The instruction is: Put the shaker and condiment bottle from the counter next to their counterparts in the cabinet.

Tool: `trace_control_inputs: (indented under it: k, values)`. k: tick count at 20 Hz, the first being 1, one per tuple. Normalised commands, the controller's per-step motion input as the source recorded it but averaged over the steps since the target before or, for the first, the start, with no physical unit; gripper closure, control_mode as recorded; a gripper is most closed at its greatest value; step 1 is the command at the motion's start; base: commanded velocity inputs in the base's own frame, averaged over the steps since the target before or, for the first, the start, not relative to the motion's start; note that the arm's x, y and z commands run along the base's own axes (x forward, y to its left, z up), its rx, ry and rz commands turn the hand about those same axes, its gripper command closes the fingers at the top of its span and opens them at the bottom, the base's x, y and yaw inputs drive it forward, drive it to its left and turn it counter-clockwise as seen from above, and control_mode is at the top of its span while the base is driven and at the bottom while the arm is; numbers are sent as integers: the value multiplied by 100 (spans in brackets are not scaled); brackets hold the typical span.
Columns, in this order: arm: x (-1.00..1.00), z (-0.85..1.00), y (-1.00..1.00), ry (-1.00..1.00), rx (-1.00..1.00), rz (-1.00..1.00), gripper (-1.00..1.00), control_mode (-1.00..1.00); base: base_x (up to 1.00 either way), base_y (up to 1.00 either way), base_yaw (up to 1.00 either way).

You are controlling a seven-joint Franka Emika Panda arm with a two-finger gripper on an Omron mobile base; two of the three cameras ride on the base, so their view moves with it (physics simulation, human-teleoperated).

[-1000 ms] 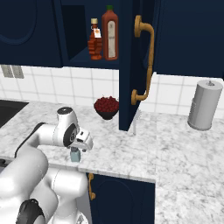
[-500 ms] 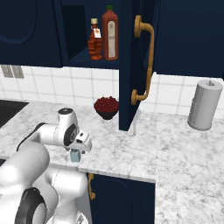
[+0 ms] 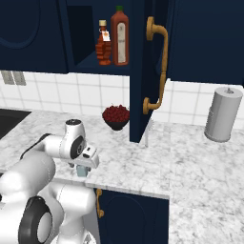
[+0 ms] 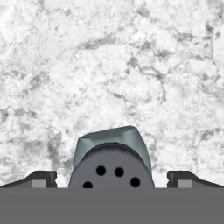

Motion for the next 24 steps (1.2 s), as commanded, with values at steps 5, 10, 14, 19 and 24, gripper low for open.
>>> trace_control_inputs:
  k: [5,10,14,19,24]
  values:
    - [-13,-75,-2,-11,0,0,100,-100,0,0,0]
    - [-29,-69,0,-19,0,0,100,-100,0,0,0]
    - [-27,7,-1,-32,0,0,100,-100,0,0,0]
    - [-42,56,-10,-41,0,0,100,-100,0,0,0]
    - [-8,78,-22,-29,0,-6,100,-100,0,0,0]
